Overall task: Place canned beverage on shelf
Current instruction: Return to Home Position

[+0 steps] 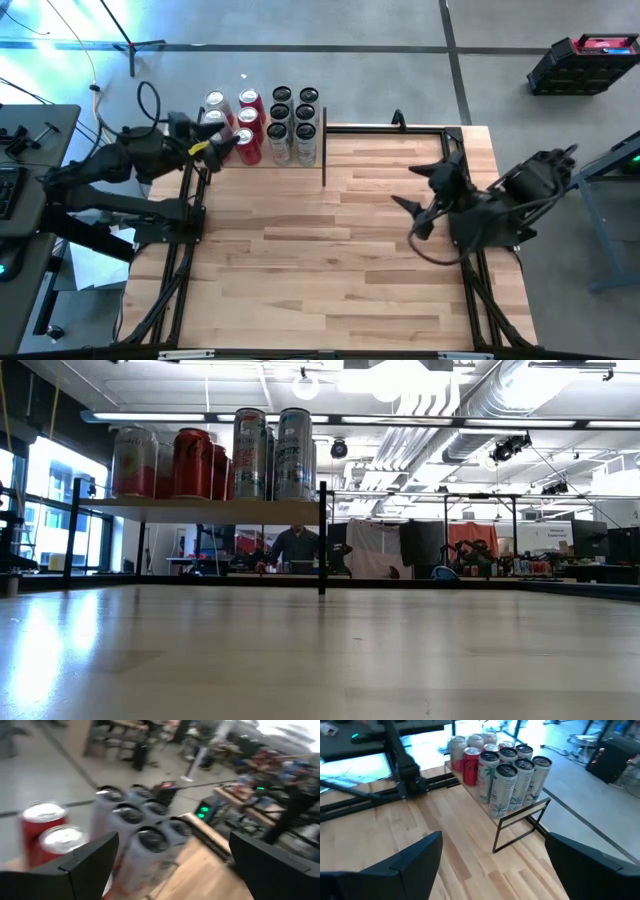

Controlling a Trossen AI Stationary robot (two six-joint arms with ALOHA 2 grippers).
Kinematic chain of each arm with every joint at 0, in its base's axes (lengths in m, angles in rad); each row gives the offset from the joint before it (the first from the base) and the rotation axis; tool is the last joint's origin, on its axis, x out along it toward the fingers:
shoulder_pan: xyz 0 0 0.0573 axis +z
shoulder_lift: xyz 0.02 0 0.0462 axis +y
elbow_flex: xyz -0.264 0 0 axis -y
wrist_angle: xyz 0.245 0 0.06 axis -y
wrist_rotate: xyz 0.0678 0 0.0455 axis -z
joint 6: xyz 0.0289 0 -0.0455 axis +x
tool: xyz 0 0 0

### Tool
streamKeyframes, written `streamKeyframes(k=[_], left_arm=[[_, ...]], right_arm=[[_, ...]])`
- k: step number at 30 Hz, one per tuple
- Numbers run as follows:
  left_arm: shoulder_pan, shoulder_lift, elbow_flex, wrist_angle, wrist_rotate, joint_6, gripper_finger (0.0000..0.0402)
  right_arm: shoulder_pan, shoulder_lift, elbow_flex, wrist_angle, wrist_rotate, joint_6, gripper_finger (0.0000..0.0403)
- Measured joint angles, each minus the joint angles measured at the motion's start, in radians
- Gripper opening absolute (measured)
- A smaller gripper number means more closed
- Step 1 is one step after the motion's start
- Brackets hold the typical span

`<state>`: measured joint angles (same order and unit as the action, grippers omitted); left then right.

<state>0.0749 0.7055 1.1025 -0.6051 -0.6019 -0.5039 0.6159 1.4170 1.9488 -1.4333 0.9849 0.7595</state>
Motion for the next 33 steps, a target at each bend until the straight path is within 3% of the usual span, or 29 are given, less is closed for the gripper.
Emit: streamKeyframes(k=[8,14,17,24,29,33], left_arm=[[-0.147,0.029,-0.109,0.355,0.201,0.062,0.0366],[-0.239,0.105,-0.127,0.456,0.228,0.139,0.0352],[-0.252,0.133,-0.125,0.479,0.227,0.139,0.0352],[-0.255,0.191,-0.126,0.475,0.226,0.096,0.0351],[-0.255,0.198,-0.126,0.491,0.227,0.046,0.0351],[-0.255,0.164,-0.126,0.462,0.313,0.193,0.0351]], right_arm=[[-0.063,-0.044,0.0,0.002,-0.099,-0.12,0.0296],[-0.13,-0.045,0.0,0.167,-0.216,-0.381,0.0238],[-0.172,-0.05,0.0,0.289,-0.331,-0.543,0.0197],[-0.306,-0.054,-0.018,0.486,-0.711,-0.777,0.0092],[-0.419,-0.123,-0.266,0.811,-0.99,-0.843,0.0019],[-0.485,-0.222,-0.533,1.024,-1.048,-0.767,0.0009]])
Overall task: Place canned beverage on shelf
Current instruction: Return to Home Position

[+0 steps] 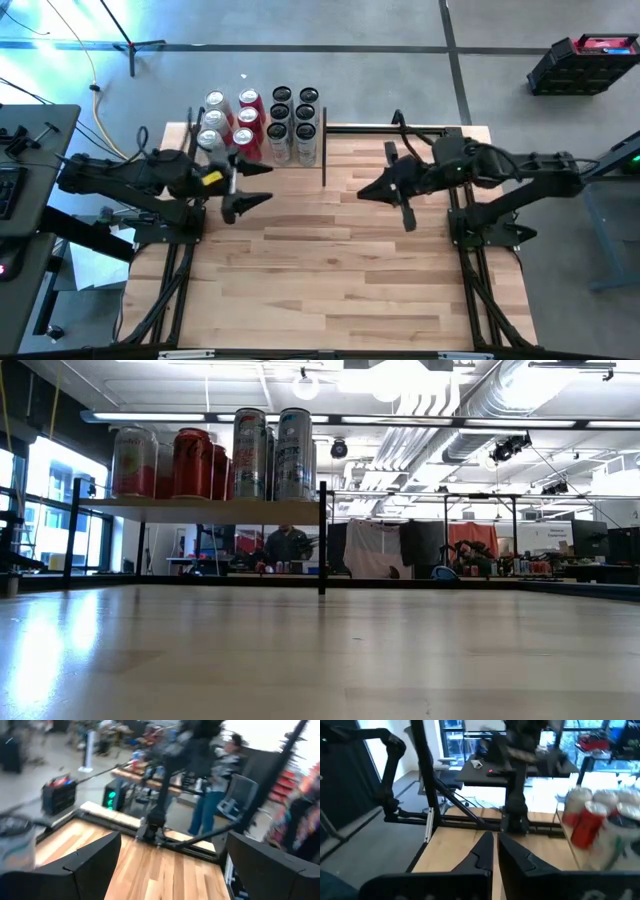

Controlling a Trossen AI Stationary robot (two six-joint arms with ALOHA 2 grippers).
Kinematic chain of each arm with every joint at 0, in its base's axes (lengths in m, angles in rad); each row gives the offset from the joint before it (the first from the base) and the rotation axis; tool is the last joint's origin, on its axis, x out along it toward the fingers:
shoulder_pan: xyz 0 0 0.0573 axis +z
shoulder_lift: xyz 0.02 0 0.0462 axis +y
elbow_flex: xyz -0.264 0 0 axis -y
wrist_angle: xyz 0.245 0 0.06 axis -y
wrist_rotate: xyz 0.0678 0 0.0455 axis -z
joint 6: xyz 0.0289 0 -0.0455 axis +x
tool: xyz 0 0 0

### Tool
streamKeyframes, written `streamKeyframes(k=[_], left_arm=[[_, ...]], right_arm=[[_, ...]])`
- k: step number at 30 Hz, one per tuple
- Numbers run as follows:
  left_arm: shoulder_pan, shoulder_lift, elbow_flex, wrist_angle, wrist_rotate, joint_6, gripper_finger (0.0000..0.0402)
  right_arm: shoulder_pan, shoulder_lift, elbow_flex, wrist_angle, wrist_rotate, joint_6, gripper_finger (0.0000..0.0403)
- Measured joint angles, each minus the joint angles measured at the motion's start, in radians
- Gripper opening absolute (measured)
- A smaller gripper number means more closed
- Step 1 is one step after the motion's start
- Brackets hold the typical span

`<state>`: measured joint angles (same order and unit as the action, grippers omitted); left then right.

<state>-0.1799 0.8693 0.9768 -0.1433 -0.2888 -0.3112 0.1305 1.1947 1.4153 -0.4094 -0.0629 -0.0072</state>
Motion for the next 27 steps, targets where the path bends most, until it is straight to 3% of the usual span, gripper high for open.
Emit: streamKeyframes(k=[5,7,10,14,16,19,23,27], left_arm=[[0.0,-0.07,0.0,-0.006,0.076,0.144,0.0351],[0.0,-0.095,0.0,-0.026,0.088,0.185,0.0351],[0.0,-0.123,0.0,-0.061,0.116,0.236,0.0351],[0.0,-0.156,-0.028,-0.059,0.172,0.297,0.0351],[0.0,-0.182,-0.08,-0.004,0.223,0.32,0.0351],[0.0,-0.228,-0.2,0.15,0.26,0.342,0.0351],[0.0,-0.29,-0.368,0.363,0.26,0.35,0.0351],[-0.002,-0.335,-0.493,0.44,0.26,0.356,0.0351]], right_arm=[[-0.017,-0.147,-0.208,0.106,0.036,0.073,0.0005],[-0.03,-0.202,-0.241,0.058,0.187,0.052,0.0002],[-0.035,-0.27,-0.278,-0.084,0.383,0.146,0.0007],[-0.032,-0.326,-0.322,-0.229,0.446,0.343,0.0009],[-0.032,-0.344,-0.362,-0.247,0.442,0.388,0.0009],[-0.026,-0.365,-0.457,-0.196,0.354,0.241,0.0009],[-0.056,-0.427,-0.644,0.077,0.29,0.119,0.0009],[-0.095,-0.5,-0.837,0.35,0.143,0.087,0.0009]])
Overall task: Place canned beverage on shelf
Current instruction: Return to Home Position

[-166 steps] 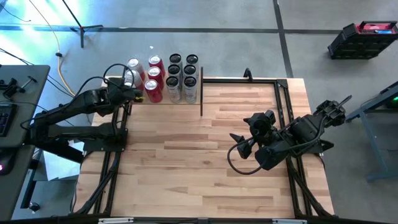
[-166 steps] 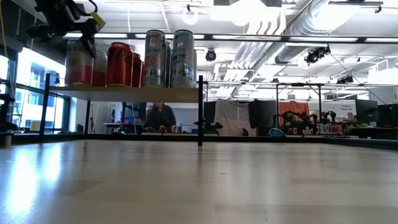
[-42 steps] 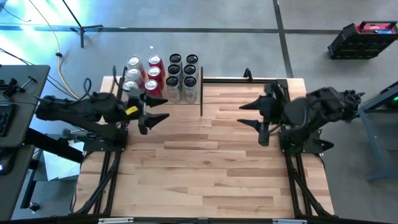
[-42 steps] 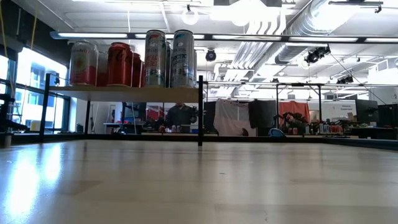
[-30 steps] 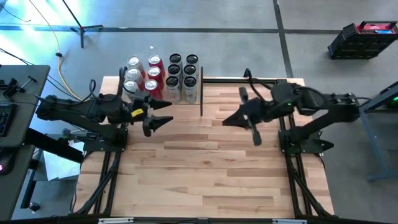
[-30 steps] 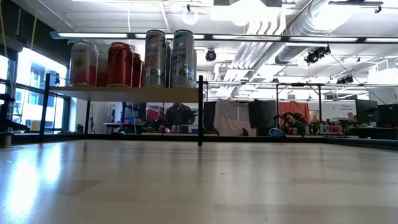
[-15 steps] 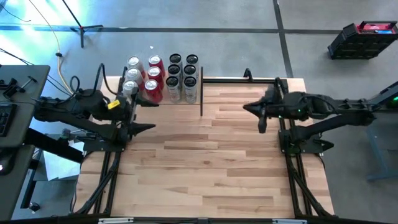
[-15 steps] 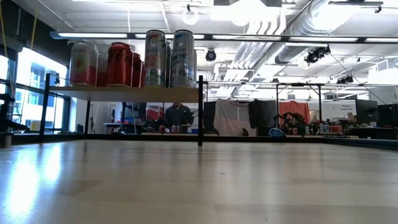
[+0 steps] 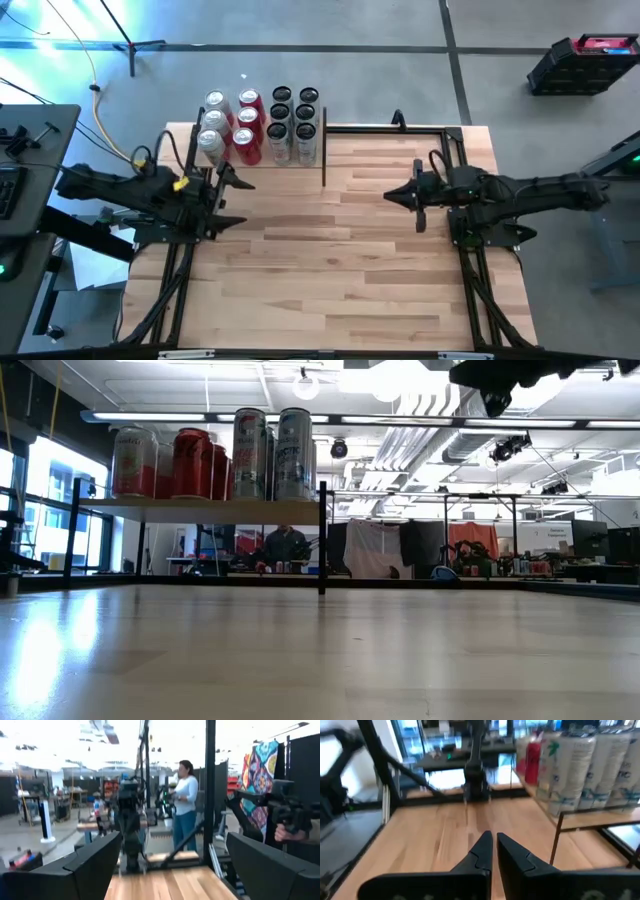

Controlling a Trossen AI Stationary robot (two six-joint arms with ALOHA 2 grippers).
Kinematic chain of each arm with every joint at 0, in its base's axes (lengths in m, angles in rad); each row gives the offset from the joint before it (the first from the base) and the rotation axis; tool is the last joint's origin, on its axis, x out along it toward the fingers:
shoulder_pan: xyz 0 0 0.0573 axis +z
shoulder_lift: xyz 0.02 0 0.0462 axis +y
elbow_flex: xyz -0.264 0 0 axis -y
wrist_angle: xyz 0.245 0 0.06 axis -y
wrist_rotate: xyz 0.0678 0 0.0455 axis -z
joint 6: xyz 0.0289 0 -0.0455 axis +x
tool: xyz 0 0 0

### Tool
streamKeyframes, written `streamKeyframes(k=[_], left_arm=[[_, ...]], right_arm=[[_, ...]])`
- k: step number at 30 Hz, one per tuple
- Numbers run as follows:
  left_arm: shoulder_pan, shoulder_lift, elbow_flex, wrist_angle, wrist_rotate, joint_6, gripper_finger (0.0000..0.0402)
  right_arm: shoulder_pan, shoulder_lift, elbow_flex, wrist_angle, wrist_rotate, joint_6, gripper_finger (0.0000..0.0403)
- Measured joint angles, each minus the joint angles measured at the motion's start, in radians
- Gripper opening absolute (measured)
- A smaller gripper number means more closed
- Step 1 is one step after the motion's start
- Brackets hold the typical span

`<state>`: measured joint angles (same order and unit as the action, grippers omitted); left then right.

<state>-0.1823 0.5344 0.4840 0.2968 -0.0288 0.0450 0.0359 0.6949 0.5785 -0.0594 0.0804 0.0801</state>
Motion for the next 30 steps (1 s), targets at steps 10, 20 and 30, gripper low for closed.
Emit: streamKeyframes(k=[10,20,30], left_arm=[[-0.002,-0.103,-0.221,0.046,-0.021,-0.076,0.0351],[0.0,-0.136,-0.417,0.207,-0.036,-0.12,0.0351],[0.081,-0.228,-0.471,0.211,0.055,-0.153,0.0351]], right_arm=[[-0.089,-0.243,-0.267,0.215,-0.034,-0.016,0.0009],[-0.103,-0.453,-0.433,0.267,0.043,-0.033,0.0009],[-0.103,-0.611,-0.568,0.283,0.095,0.051,0.0009]])
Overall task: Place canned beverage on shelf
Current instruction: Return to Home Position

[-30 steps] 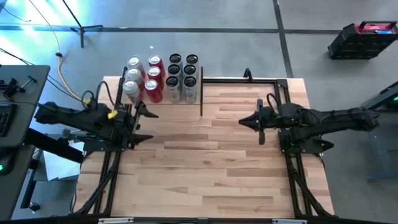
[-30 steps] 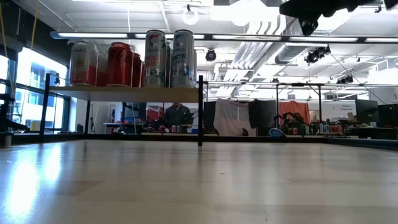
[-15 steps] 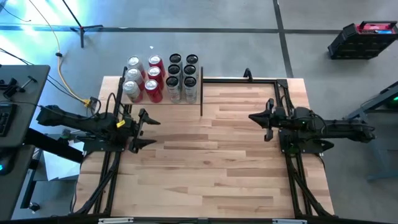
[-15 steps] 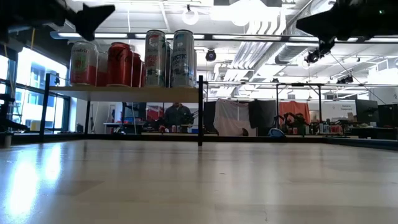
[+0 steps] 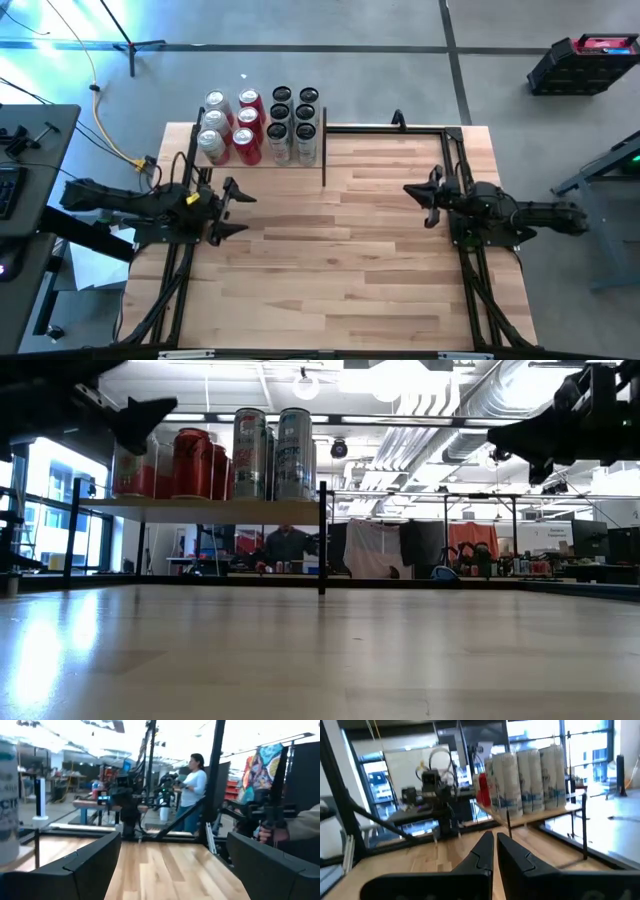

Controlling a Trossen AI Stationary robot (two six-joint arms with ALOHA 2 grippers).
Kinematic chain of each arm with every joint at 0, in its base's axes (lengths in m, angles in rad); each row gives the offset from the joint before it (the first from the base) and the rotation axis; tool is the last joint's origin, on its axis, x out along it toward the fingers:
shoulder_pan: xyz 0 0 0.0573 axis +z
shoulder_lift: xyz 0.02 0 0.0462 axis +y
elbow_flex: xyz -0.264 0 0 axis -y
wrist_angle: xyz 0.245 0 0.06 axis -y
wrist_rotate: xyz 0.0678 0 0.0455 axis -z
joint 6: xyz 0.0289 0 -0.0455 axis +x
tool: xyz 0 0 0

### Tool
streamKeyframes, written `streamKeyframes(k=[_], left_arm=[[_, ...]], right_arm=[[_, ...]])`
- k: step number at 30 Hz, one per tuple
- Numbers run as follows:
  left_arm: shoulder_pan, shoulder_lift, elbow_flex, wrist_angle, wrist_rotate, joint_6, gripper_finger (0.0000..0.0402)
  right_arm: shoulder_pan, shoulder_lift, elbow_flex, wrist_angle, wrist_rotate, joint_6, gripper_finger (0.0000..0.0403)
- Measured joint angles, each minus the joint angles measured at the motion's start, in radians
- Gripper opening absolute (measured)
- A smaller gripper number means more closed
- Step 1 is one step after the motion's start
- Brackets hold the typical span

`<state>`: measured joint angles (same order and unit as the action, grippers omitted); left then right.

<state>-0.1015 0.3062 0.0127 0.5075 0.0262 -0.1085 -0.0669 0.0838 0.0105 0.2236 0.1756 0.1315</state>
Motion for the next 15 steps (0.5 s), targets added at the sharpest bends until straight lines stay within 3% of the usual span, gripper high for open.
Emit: streamKeyframes(k=[3,9,15], left_arm=[[0.035,-0.074,0.001,-0.087,0.014,0.005,0.0351],[0.057,-0.209,0.001,-0.311,-0.084,0.039,0.0351],[0.056,-0.306,0.001,-0.486,-0.066,0.015,0.0351]], right_arm=[[0.0,-0.04,0.0,0.011,0.0,-0.02,0.0009],[0.002,-0.072,0.0,0.003,-0.001,-0.067,0.0009],[0.002,-0.072,-0.001,0.004,-0.014,-0.093,0.0009]])
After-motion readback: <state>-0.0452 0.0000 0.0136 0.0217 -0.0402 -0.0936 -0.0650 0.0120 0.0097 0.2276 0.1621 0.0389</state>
